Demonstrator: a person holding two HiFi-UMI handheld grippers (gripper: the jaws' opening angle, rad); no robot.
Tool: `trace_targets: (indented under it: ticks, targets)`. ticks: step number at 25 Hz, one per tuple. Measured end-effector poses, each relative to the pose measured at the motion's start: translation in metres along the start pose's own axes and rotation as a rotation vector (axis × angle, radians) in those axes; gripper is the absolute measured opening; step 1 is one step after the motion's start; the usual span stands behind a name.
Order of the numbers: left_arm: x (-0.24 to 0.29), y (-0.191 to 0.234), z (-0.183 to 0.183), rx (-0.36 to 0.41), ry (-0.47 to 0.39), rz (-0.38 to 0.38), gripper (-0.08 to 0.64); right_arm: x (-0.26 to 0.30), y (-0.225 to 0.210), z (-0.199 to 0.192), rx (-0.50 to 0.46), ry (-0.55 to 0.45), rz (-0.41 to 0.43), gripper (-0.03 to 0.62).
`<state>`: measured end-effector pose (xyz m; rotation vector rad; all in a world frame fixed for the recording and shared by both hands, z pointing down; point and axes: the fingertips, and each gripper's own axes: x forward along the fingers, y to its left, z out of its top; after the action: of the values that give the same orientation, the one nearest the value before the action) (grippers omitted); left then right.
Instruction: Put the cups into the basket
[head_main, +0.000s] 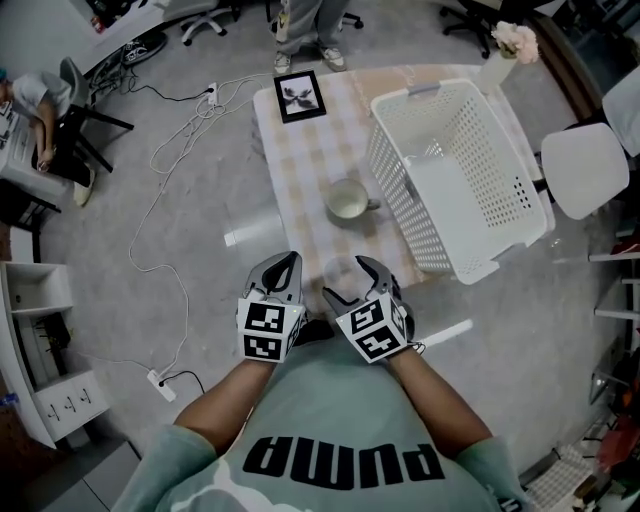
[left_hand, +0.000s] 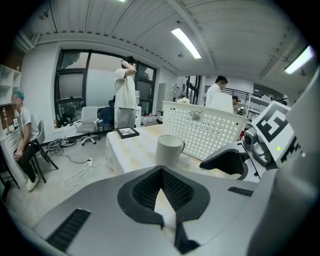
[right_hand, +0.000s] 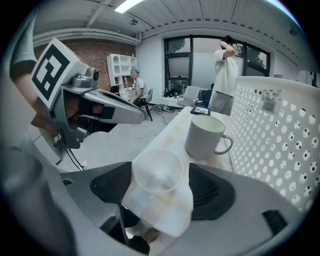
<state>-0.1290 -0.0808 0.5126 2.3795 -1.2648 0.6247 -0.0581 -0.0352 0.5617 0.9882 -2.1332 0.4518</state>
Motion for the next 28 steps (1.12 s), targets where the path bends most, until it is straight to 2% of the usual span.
trace_targets:
  ticks: [5, 9, 16, 28]
  targets:
    - [0.006, 0.002, -0.004, 0.018, 0.021, -0.017, 0.002, 0.009, 0.001, -0.006, 0.002, 0.026, -0.003, 0.342]
    - [0.008, 0.003, -0.009, 0.031, 0.035, -0.027, 0.002, 0.011, -0.003, -0.004, -0.009, 0.014, -0.036, 0.341]
    - [0.010, 0.004, -0.006, 0.039, 0.035, -0.048, 0.002, 0.010, -0.005, 0.003, -0.009, -0.001, -0.048, 0.335]
    - [-0.002, 0.000, 0.026, 0.042, -0.024, -0.110, 0.002, -0.039, -0.023, 0.057, 0.068, -0.087, -0.087, 0.327]
